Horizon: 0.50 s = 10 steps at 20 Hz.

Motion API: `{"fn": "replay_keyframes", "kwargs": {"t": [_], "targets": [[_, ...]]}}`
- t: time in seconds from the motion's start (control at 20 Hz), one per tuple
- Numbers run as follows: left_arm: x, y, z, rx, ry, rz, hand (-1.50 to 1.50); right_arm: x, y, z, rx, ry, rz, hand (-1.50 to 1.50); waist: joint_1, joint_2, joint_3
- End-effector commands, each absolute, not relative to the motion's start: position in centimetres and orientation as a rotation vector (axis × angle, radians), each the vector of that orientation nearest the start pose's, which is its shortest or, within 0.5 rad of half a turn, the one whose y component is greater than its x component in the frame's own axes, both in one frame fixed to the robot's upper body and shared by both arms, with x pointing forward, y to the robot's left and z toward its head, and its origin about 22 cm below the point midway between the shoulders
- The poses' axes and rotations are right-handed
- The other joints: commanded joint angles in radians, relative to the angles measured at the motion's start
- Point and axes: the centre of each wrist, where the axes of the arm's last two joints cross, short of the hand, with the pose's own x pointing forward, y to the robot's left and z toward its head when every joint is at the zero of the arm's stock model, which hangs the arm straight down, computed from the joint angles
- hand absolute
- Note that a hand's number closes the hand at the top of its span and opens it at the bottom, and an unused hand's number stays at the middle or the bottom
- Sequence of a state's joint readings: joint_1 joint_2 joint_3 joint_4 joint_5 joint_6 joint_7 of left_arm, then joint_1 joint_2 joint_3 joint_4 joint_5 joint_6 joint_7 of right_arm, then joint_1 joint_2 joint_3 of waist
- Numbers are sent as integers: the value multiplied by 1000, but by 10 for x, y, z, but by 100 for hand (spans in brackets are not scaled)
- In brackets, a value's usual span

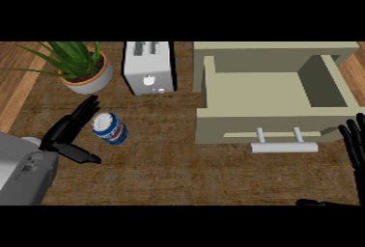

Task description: Pick up the can, place it into the drawer and close the drawer

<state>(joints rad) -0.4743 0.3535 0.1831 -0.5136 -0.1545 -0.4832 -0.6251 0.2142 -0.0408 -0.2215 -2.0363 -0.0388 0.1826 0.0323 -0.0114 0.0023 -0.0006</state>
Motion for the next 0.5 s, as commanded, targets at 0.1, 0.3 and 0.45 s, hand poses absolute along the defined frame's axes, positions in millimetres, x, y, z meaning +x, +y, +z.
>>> {"fn": "replay_keyframes", "kwargs": {"t": [0.1,0.3,0.45], "targets": [[306,357,-87,-205,-1521,-371,-150,170,-315,75,-182,-1808,7,-150,-6,2,-1],[322,350,-80,-193,-1524,-372,-150,164,-307,85,-159,-1812,-2,-150,-9,3,-1],[323,335,-86,-219,-1512,-346,-150,163,-296,85,-180,-1816,20,-150,-7,2,-1]]}}
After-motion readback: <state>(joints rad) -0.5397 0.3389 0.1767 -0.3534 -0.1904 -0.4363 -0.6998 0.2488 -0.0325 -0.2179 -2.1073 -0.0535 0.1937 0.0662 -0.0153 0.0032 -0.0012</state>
